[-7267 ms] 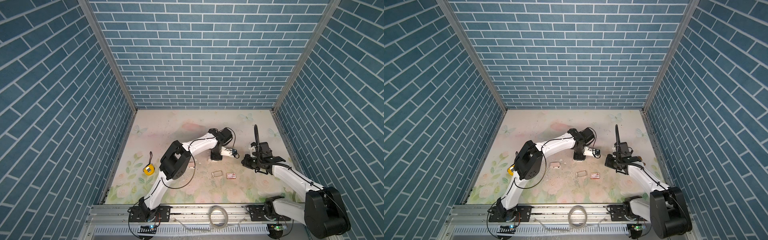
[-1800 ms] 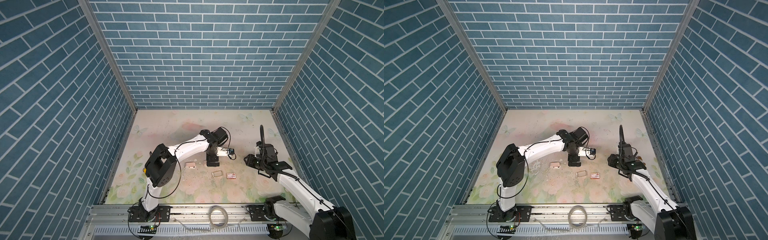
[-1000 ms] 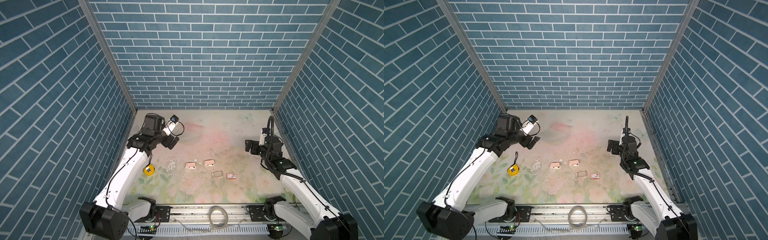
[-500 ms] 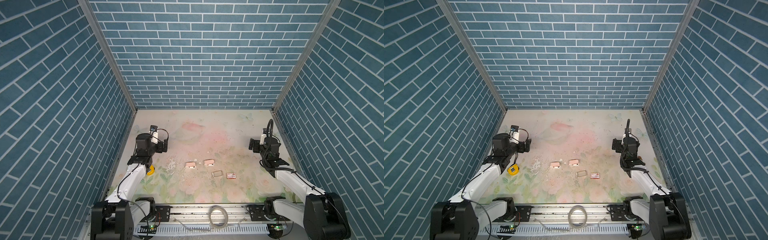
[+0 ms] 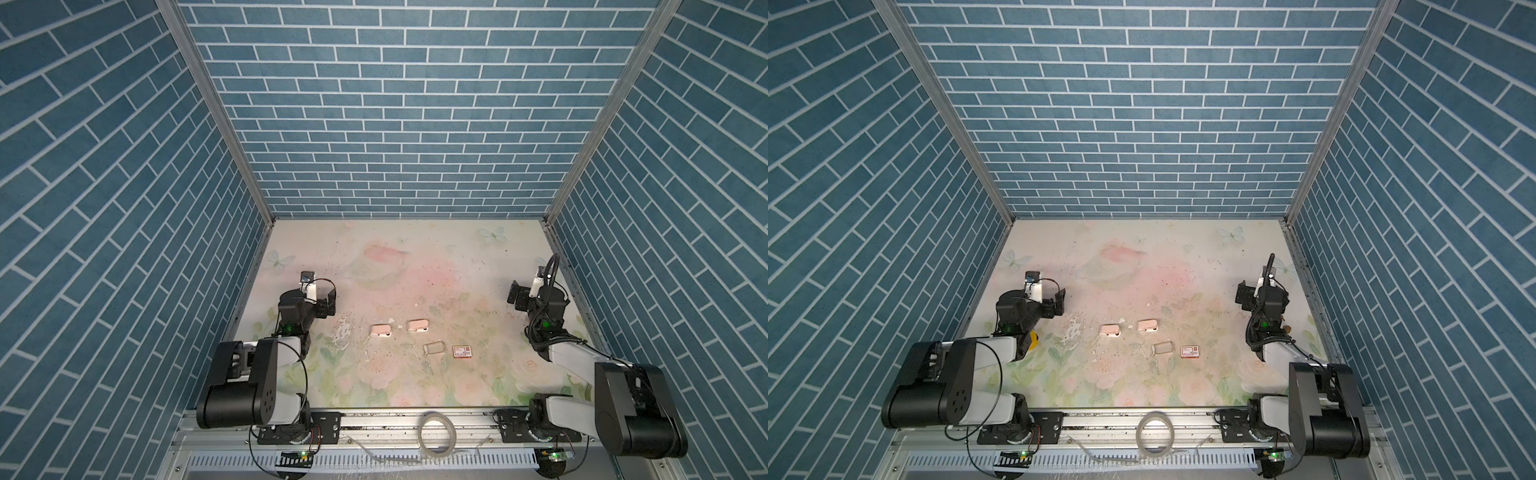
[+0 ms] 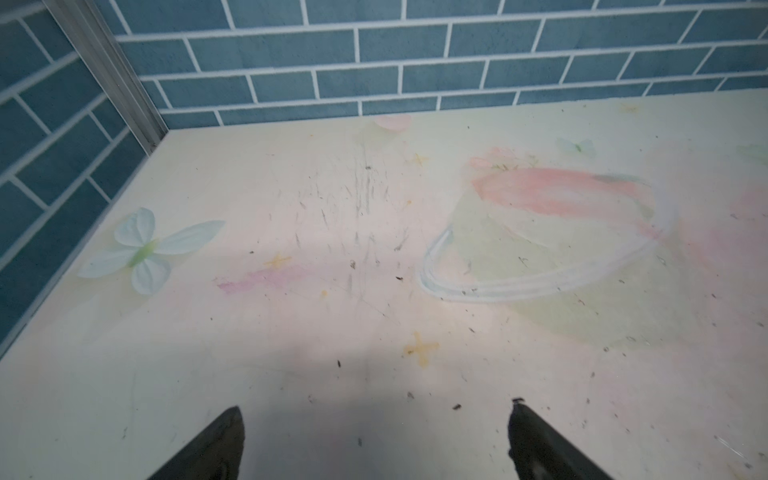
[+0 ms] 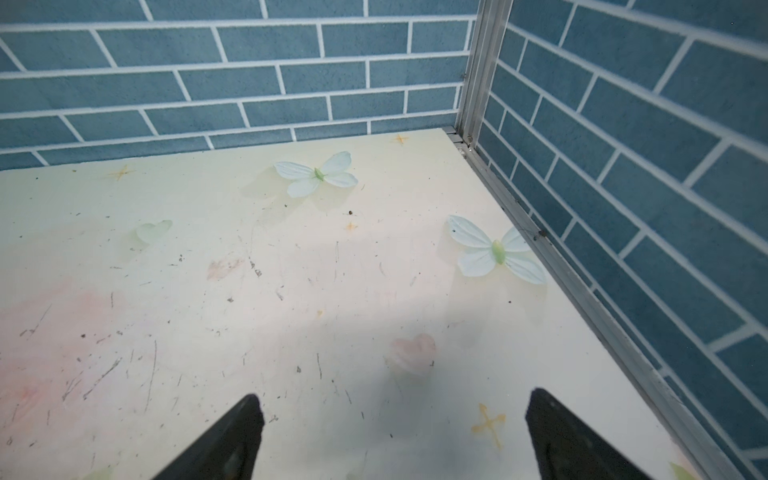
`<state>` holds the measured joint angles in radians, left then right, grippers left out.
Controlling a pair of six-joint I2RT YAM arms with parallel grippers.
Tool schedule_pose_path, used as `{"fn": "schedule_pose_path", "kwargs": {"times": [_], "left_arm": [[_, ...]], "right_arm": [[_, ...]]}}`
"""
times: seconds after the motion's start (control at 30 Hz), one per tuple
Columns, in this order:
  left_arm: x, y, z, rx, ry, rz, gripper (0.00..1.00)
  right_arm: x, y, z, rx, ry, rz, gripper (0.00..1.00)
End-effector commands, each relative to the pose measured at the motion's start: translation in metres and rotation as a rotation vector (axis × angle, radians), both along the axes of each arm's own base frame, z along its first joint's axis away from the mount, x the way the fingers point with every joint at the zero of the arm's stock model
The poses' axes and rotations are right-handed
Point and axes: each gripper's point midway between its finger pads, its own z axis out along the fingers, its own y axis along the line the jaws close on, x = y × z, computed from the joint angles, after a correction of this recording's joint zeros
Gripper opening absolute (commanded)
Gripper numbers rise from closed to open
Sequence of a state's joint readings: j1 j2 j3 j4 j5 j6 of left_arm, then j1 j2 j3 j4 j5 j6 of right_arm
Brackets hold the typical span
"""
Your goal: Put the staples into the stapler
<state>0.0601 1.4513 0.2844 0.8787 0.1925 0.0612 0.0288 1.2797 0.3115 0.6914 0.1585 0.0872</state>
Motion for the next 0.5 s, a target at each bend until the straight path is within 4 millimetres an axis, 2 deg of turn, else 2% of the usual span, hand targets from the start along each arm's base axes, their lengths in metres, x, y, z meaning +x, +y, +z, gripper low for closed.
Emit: {"fn": "schedule_pose_path", "kwargs": {"times": [0.0, 0.1, 0.2, 0.3, 0.47], "left_arm": [[0.001, -0.004, 0.020, -0.013, -0.170, -0.036, 1.00], [-0.009, -0.005, 0.024, -0.005, -0.211, -0.039, 1.00], [-0.004, 0.003, 0.022, -0.016, -0.198, 0.013, 1.00], [-0.001, -0.001, 0.022, -0.016, -0.188, -0.010, 1.00], [0.011, 0.001, 0.016, -0.021, -0.113, -0.004, 1.00]], "right_arm": [[0.007, 0.007, 0.015, -0.043, -0.094, 0.072, 0.99], [0.008, 0.010, 0.013, -0.055, -0.104, 0.101, 0.99], [0.012, 0.013, 0.004, -0.041, -0.108, 0.128, 0.99], [0.014, 0.014, -0.011, -0.037, -0.104, 0.132, 0.99], [0.026, 0.014, -0.019, -0.025, -0.043, 0.149, 0.99]]}}
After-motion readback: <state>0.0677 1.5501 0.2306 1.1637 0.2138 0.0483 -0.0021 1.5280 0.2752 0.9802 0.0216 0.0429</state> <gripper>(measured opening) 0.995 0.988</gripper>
